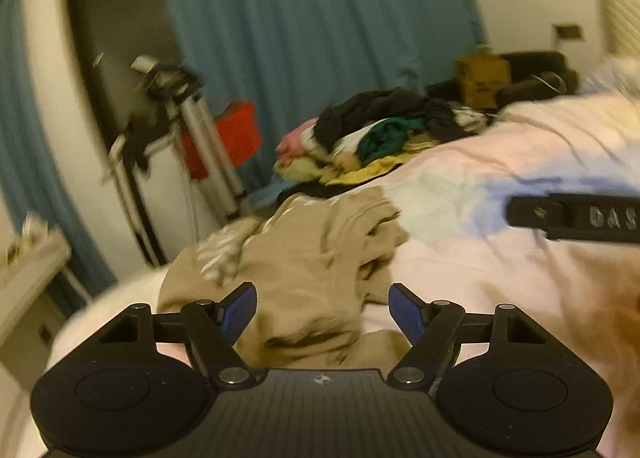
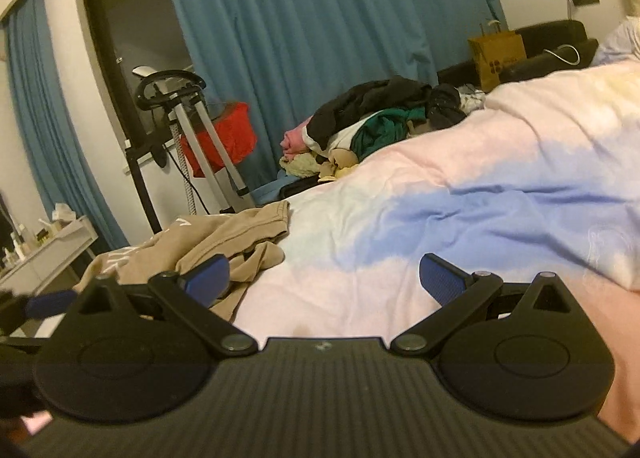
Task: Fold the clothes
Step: 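Grasp the beige T-shirt with the left gripper and lift it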
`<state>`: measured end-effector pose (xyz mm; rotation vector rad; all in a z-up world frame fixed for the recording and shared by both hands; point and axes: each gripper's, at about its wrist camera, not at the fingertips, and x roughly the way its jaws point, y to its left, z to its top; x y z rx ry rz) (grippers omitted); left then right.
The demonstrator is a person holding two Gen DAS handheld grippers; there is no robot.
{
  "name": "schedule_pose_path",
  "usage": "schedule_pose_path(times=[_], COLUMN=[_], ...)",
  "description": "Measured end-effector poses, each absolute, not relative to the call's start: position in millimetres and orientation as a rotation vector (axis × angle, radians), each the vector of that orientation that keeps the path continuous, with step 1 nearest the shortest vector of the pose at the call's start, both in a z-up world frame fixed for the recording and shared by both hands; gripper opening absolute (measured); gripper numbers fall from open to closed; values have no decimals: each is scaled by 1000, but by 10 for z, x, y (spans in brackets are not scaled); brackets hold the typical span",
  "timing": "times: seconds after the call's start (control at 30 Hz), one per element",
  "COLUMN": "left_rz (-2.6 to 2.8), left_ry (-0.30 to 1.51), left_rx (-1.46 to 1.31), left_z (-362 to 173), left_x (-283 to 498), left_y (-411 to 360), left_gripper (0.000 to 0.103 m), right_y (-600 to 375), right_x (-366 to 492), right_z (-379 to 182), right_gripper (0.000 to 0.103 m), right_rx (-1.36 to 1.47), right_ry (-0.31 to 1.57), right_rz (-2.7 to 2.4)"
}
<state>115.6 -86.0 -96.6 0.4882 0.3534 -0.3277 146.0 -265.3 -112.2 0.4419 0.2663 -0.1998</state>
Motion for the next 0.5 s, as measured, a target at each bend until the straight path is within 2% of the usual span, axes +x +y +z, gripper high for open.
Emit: schedule_pose_path(times=[0.13,0.23,0.3,0.33,0.5], left_rz=[-301,-293,-305,-309,-319], left_ry=[302,328,322,316,304], left_rx=[625,641,569,532,230], left_z=[-1322,-1448,-1278,-1181,-492], left_x=[1319,1459,1434,1414,1119], left_y=[-1055,-1065,-972,-923,-533], left_gripper=[76,44,26,20,15], right_y=[-2638,-2618,-2600,-2589,-2490], right_x=[1437,1424,1430,1438,1419], right_z=[-1094,-1084,-1084,-1083,-1030], right_gripper=[103,103,103,103,103], right_rx=[443,423,416,412,361], right_ry=[272,263,257,256,213], right_rz=[-184,-174,-167,-165,-146])
